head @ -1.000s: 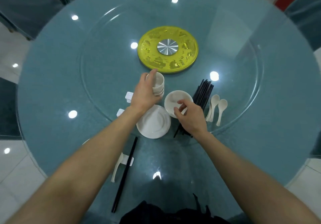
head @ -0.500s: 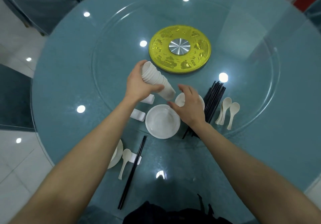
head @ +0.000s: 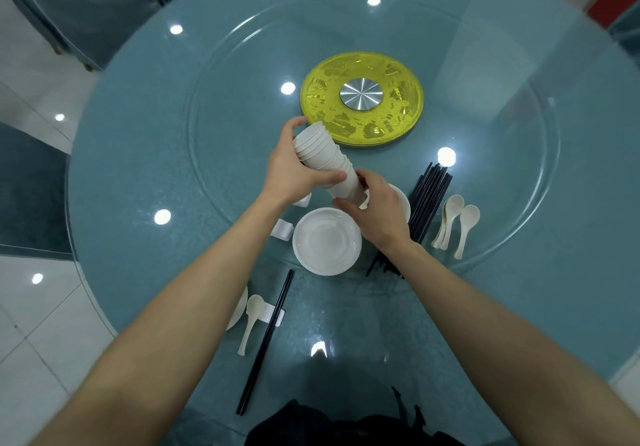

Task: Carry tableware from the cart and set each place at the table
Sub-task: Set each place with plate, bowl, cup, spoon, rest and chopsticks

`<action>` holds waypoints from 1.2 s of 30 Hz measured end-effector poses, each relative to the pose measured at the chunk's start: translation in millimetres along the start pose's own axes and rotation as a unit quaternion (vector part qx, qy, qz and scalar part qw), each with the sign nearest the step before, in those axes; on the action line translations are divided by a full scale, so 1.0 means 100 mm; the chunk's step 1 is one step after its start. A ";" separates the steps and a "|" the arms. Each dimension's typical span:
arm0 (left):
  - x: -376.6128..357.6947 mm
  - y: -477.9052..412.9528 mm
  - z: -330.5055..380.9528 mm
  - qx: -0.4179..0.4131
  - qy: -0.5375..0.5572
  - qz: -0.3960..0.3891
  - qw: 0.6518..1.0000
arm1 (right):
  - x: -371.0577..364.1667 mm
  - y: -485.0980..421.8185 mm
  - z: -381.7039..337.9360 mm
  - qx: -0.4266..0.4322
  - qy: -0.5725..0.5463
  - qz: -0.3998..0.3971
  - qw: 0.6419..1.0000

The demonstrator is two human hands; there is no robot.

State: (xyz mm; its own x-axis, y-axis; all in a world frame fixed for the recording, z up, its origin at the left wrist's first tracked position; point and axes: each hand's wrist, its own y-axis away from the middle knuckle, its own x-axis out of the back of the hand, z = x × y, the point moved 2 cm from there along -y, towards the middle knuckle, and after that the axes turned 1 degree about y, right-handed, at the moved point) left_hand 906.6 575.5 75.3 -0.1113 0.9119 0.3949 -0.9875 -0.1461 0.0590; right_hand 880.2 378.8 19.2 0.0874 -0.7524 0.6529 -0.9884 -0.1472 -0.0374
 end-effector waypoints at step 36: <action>-0.41 0.09 -0.28 -0.134 -0.262 -0.034 0.955 | 0.38 0.21 0.32 -0.041 0.046 0.110 0.992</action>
State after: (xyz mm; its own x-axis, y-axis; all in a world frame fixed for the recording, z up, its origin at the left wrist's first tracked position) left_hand 899.6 548.0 33.5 -0.0440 0.5893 0.8067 -0.9914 0.0736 -0.1078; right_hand 866.9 326.7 19.4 -0.1389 -0.6979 0.7026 -0.9895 0.0688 -0.1272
